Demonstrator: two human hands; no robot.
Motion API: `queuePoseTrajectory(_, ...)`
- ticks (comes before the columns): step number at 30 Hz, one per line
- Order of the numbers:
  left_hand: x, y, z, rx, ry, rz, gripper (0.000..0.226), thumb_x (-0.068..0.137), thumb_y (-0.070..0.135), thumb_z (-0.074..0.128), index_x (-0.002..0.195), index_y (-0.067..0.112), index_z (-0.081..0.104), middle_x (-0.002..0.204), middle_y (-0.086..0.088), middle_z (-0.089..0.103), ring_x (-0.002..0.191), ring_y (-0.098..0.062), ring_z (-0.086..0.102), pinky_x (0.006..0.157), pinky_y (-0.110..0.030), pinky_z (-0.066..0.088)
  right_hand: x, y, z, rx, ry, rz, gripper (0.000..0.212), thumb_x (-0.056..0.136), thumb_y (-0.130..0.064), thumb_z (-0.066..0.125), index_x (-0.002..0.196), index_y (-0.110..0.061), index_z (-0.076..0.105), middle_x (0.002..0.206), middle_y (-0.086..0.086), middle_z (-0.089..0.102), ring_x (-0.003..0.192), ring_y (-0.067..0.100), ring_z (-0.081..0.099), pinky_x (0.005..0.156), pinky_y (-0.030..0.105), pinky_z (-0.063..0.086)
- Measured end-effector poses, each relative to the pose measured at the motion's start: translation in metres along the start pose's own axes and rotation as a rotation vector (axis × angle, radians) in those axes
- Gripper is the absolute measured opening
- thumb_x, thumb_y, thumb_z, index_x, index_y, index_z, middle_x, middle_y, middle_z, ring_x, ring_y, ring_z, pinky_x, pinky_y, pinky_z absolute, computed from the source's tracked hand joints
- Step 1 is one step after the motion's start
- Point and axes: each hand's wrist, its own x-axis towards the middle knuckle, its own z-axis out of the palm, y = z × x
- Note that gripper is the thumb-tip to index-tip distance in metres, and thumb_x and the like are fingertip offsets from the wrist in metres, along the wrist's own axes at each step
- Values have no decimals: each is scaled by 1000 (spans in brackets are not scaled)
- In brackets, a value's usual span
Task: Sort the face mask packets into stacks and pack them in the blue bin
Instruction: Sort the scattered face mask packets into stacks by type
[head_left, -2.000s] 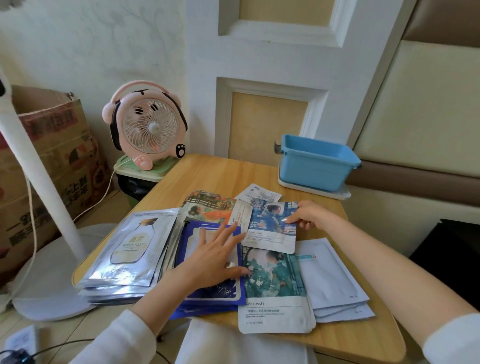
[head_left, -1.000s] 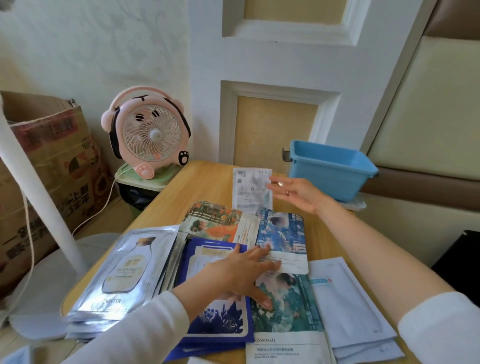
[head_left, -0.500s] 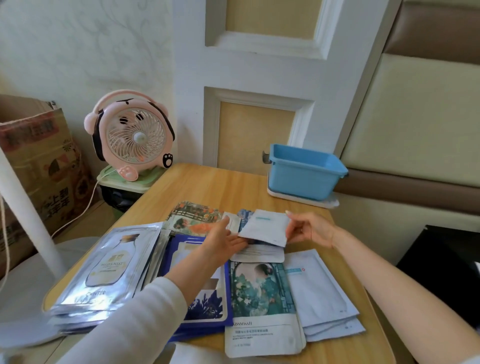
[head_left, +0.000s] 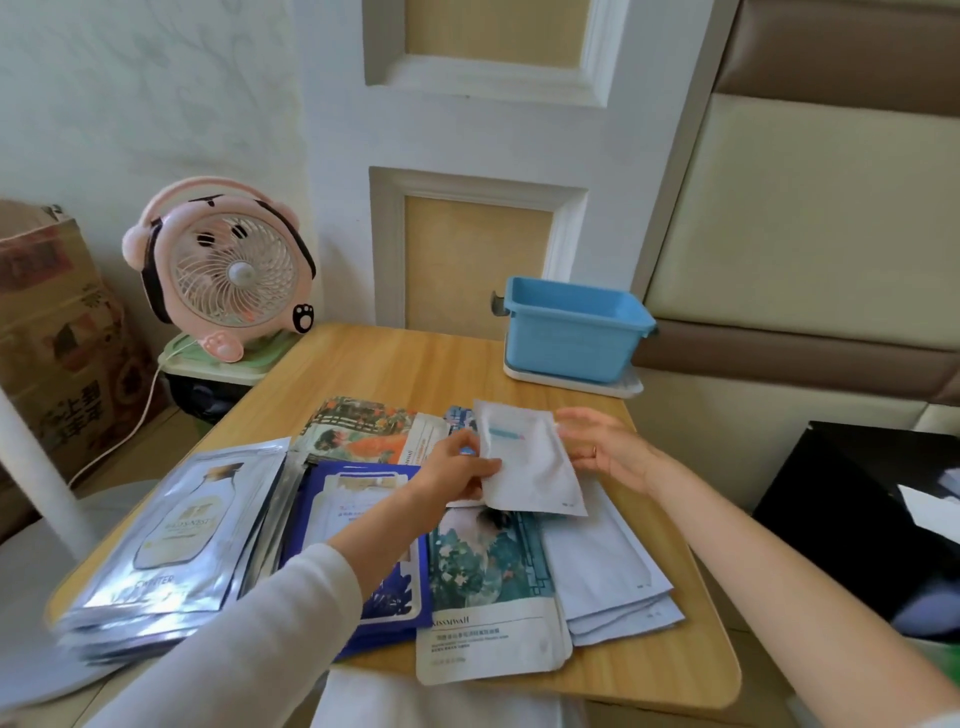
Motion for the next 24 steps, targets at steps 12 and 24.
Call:
queuePoseTrajectory(12,-39,-28,25,1101,-243,509,54,85,48,59,130,24,44,141,2,38,129,-16,34,105,-28,31,-45,33,-13,-405,211,45,58,76,1,72,128,-9,47,110,12,65,91,17,61,60,16,45)
queuePoseTrajectory(24,-42,-38,35,1408,-447,498,71,87,60,45,147,35,17,159,4,2,146,-18,0,117,-42,2,-9,20,-21,-889,340,-95,53,82,-21,69,131,-17,49,139,4,44,128,20,43,100,31,38)
